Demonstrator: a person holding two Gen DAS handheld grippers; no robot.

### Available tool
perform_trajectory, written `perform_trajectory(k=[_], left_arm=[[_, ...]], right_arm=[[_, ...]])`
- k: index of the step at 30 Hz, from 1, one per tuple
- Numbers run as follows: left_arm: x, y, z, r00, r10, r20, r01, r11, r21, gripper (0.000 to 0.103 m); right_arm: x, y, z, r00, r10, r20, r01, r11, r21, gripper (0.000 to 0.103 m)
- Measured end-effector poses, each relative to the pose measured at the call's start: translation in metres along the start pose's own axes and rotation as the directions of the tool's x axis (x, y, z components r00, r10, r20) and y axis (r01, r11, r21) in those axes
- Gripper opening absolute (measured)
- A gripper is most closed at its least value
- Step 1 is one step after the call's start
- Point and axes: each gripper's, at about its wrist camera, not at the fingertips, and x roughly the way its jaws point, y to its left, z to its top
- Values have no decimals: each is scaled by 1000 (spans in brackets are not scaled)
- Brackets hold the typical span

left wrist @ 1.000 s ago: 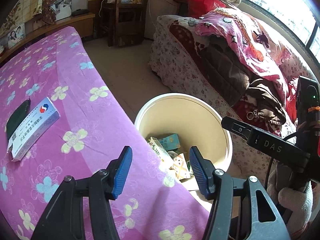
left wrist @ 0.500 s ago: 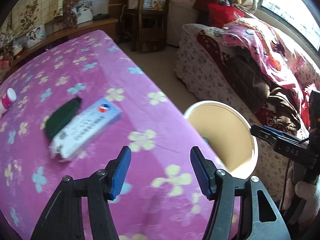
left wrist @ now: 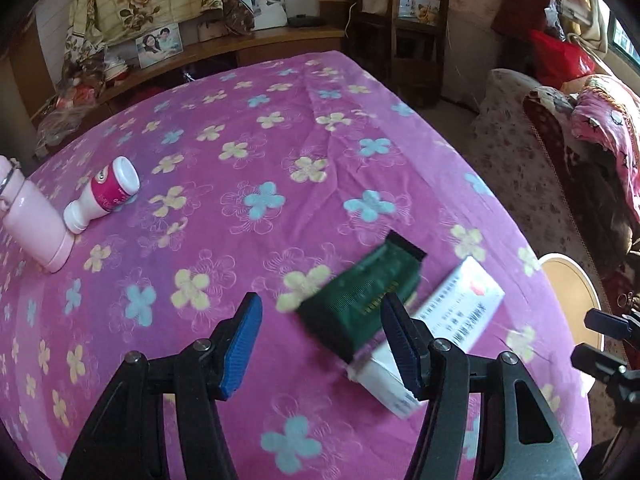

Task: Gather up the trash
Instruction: 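Return to the table and grasp the dark green packet with the left tool, then grasp the white medicine box with the right tool while the left tool holds the green packet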

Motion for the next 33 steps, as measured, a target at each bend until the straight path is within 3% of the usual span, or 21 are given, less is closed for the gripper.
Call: perform_trajectory(k=[5,11,17,18,19,20,23,28,33], left_arm=[[11,-8,8,997,-82,-6,82,995,62,63],[33,-22,13,998,-44,-48,51,987,153,65],[46,-28,16,997,-9,-73,21,986,166,65],[44,-26,15,997,0,-73,12,987,163,63],[42,-22,13,998,12,-68,0,987,162,47],[40,-18,11,998,12,-69,-1,987,162,37],[33,5,2,997,23,-77,-13,992,128,23],[11,50,-27,996,48,-75,-43,997,65,19],[-16,89,-61,997,27,-71,-28,1000,-8,18]], right_arm=[[22,15,13,1000,17,-10,-17,1000,0,67],[24,15,18,1000,13,-13,-13,1000,-8,67],[33,20,21,999,30,-29,-31,1000,-7,67],[34,22,21,999,33,-30,-34,999,-10,67],[36,24,22,999,37,-32,-37,999,-15,67],[37,27,23,999,38,-33,-39,999,-22,67],[46,37,27,998,34,-46,-37,998,-57,67],[72,47,42,992,91,-90,-97,993,-64,67],[102,68,67,988,112,-110,-124,986,-113,67]])
